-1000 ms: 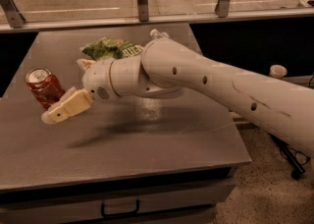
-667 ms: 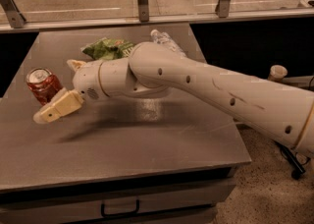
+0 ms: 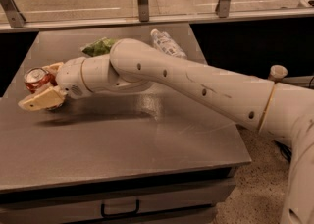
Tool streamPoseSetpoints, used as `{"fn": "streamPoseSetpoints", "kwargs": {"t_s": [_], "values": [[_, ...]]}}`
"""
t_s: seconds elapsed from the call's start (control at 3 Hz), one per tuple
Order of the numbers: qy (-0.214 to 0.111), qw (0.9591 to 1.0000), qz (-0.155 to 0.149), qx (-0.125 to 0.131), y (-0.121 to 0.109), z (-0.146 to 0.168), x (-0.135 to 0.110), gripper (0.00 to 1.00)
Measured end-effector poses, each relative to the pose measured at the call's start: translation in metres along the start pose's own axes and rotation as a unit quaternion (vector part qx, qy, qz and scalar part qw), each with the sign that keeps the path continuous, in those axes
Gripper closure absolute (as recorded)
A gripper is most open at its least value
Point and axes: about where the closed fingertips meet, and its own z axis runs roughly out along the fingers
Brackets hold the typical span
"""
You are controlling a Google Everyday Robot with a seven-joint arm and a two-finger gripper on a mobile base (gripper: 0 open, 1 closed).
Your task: Knock coke can over
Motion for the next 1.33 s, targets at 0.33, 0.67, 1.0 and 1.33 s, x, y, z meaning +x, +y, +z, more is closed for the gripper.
{"fn": "streamPoseSetpoints", "kwargs": {"t_s": [0.33, 0.67, 1.0, 1.33], "values": [[0.030, 0.9987, -0.035, -0.022, 0.000, 0.005, -0.009, 0.65], [0.114, 0.9888, -0.085, -0.046, 0.008, 0.000, -0.023, 0.88], [0.205, 0.9704, -0.119, -0.043, -0.002, -0.016, -0.051, 1.00], [0.307, 0.9431, -0.123, -0.035, -0.028, -0.039, -0.040, 1.00]]}}
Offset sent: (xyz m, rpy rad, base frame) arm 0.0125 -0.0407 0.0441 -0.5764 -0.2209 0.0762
